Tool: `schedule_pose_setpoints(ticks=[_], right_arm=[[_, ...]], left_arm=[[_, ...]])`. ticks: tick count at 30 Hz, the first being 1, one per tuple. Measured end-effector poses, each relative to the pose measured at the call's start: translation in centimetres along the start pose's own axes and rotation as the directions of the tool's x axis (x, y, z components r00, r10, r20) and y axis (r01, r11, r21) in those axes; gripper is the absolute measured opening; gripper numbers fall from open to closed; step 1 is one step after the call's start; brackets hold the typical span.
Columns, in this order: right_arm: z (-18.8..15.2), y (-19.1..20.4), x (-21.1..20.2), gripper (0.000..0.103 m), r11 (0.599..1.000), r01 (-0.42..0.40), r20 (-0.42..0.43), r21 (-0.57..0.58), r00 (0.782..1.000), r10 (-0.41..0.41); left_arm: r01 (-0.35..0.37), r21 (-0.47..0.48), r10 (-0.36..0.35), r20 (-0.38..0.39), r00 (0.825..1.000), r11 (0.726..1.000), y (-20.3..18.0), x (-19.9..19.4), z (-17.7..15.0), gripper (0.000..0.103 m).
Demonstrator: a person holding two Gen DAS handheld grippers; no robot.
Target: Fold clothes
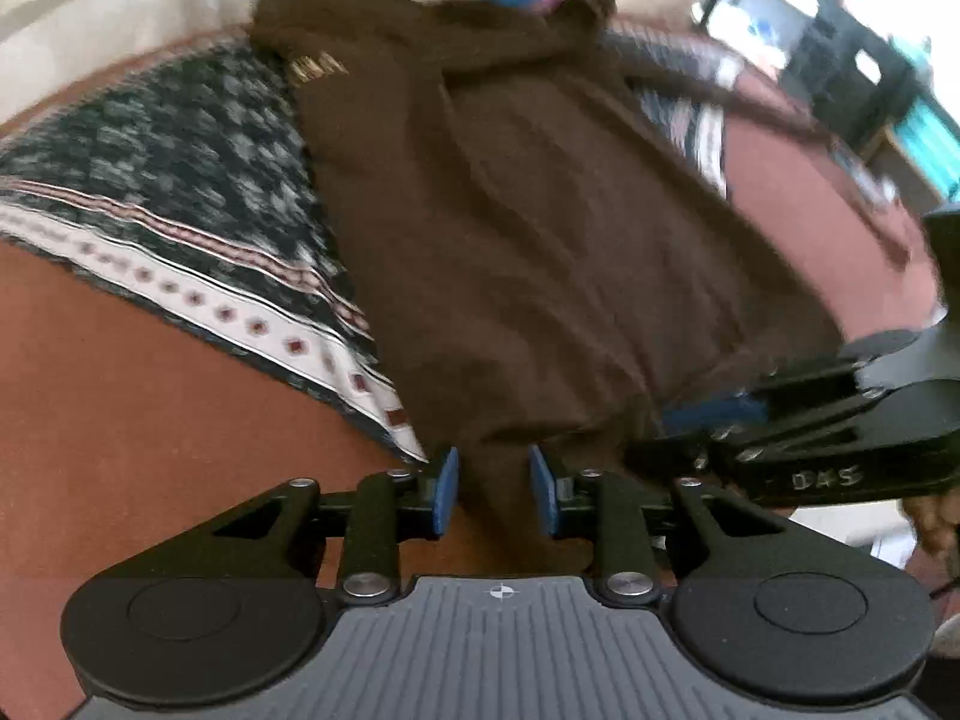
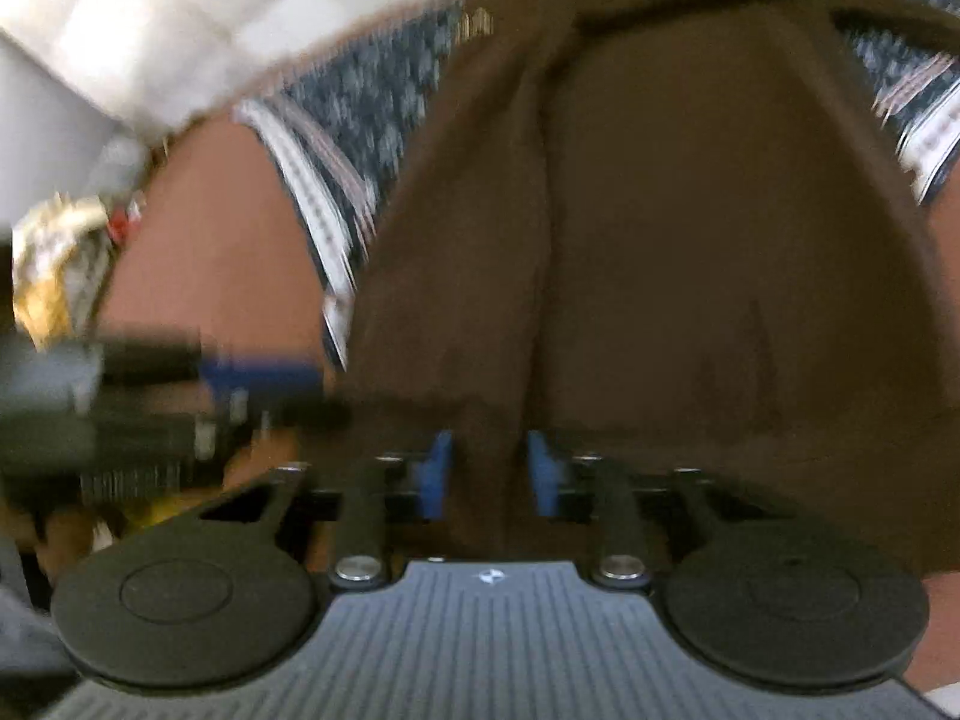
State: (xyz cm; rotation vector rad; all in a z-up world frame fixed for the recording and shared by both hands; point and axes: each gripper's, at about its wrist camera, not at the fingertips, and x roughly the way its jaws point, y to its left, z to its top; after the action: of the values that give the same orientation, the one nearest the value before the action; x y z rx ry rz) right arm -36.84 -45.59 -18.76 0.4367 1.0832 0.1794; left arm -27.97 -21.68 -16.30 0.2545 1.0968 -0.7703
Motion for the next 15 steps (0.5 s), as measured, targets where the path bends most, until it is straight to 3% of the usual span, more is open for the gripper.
schedule_pose_setpoints(ticks=[4,7,8,10,13,15], right_arm=[[0.7,-0.2,-0.8,0.025,1.000,0.005,-0.014,0.018,1.000,-0.005],[4.2,-0.9,-4.2,0.033,1.000,0.022,0.113,0.007,0.993,-0.022],[5.9,-1.3,-5.4,0.038,0.999,0.045,0.159,-0.005,0.986,-0.044],[9.6,-2.3,-7.4,0.038,0.994,0.100,0.248,-0.031,0.965,-0.090],[15.6,-4.8,-9.0,0.061,0.981,0.192,0.349,-0.027,0.921,-0.171],[19.9,-6.7,-8.7,0.064,0.975,0.221,0.384,-0.019,0.902,-0.197]], left_arm=[[0.028,0.037,-0.028,0.020,0.999,0.999,0.5,-1.2,1.5,0.042],[0.011,0.055,-0.019,0.150,0.989,0.998,1.4,-4.0,5.3,0.043],[0.003,0.053,-0.013,0.181,0.983,0.999,1.6,-4.3,6.9,0.044],[-0.005,0.039,-0.004,0.238,0.971,0.999,2.1,-4.5,10.6,0.048],[-0.027,0.026,0.019,0.289,0.957,0.999,2.5,-3.3,15.9,0.054],[-0.066,0.051,0.049,0.287,0.957,0.997,1.9,-1.8,18.6,0.056]])
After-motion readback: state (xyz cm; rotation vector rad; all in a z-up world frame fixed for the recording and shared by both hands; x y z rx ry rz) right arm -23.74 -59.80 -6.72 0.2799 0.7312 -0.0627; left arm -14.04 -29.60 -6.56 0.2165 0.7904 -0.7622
